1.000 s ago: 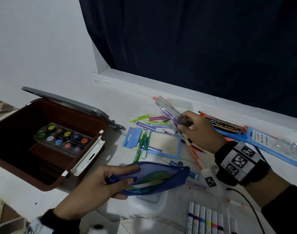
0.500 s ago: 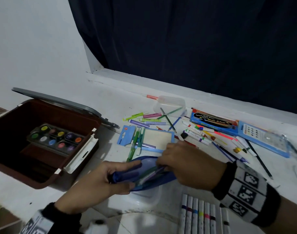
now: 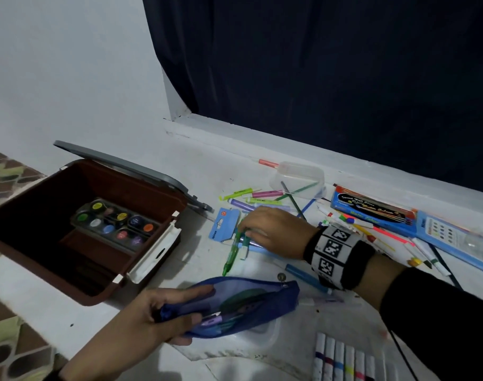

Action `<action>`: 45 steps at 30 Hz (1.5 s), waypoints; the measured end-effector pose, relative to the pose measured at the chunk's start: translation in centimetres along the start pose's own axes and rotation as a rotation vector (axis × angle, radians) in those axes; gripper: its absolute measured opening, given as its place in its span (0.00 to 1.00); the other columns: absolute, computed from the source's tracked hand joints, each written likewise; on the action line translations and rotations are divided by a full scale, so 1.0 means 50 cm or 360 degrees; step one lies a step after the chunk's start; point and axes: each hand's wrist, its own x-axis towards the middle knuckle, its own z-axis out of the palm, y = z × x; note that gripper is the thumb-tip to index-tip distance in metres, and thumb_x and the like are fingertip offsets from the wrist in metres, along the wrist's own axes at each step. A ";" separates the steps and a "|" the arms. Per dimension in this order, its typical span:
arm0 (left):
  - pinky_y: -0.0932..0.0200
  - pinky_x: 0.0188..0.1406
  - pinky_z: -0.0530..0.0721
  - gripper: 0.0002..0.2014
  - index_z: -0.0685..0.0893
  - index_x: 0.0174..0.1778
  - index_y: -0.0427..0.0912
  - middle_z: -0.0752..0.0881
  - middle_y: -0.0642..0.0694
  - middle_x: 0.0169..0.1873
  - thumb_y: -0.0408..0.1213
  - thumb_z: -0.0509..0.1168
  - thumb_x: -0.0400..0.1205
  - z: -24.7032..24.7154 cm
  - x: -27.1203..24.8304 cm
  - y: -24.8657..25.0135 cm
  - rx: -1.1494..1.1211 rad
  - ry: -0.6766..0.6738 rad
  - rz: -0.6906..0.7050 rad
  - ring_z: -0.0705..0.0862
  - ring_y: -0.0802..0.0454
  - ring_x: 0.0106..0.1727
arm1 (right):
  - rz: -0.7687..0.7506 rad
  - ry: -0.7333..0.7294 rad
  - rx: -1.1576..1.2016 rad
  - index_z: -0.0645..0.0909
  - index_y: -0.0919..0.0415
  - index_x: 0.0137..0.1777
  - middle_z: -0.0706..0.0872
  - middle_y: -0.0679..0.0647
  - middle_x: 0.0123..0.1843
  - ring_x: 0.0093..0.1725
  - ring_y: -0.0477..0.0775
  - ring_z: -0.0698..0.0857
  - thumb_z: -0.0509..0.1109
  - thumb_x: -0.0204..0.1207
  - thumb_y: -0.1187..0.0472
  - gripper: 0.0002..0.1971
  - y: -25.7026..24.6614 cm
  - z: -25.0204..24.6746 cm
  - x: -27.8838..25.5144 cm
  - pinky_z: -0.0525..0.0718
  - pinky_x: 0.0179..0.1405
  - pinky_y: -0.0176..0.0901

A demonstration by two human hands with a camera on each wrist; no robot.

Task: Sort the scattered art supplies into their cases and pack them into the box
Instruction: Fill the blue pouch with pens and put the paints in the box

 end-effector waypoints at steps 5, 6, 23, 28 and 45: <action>0.54 0.49 0.91 0.20 0.90 0.58 0.64 0.89 0.61 0.60 0.32 0.72 0.78 -0.002 -0.006 0.000 0.0001 0.0026 0.0072 0.88 0.53 0.61 | -0.0221 -0.0212 -0.0385 0.81 0.56 0.66 0.85 0.54 0.62 0.63 0.59 0.81 0.64 0.83 0.62 0.14 0.026 0.046 0.037 0.83 0.54 0.60; 0.54 0.50 0.91 0.21 0.89 0.58 0.66 0.89 0.61 0.60 0.33 0.72 0.78 -0.001 -0.006 0.002 -0.0006 0.0028 0.0079 0.88 0.54 0.61 | -0.0270 -0.0193 -0.0531 0.83 0.56 0.62 0.86 0.55 0.57 0.57 0.60 0.84 0.69 0.80 0.63 0.12 0.025 0.054 0.039 0.84 0.46 0.57; 0.61 0.45 0.90 0.21 0.87 0.67 0.48 0.89 0.56 0.62 0.28 0.72 0.79 0.025 0.025 0.008 -0.0085 0.0086 0.0074 0.89 0.55 0.61 | 0.0053 0.0400 0.0325 0.83 0.55 0.48 0.81 0.44 0.47 0.46 0.42 0.80 0.68 0.80 0.69 0.07 -0.053 -0.077 -0.093 0.76 0.46 0.33; 0.63 0.45 0.89 0.22 0.86 0.68 0.46 0.91 0.48 0.59 0.23 0.70 0.79 0.040 0.040 0.013 -0.0175 0.0037 0.0054 0.90 0.53 0.57 | -0.0153 0.0198 0.0141 0.84 0.55 0.50 0.83 0.46 0.50 0.50 0.45 0.81 0.65 0.83 0.64 0.06 -0.090 -0.063 -0.149 0.77 0.49 0.39; 0.57 0.46 0.90 0.18 0.92 0.59 0.57 0.90 0.53 0.60 0.31 0.74 0.77 0.039 0.047 -0.001 -0.0093 0.0078 0.0102 0.91 0.52 0.56 | 0.0202 0.0063 -0.0060 0.83 0.58 0.65 0.86 0.52 0.63 0.64 0.52 0.81 0.60 0.85 0.61 0.14 0.041 0.006 -0.013 0.77 0.65 0.45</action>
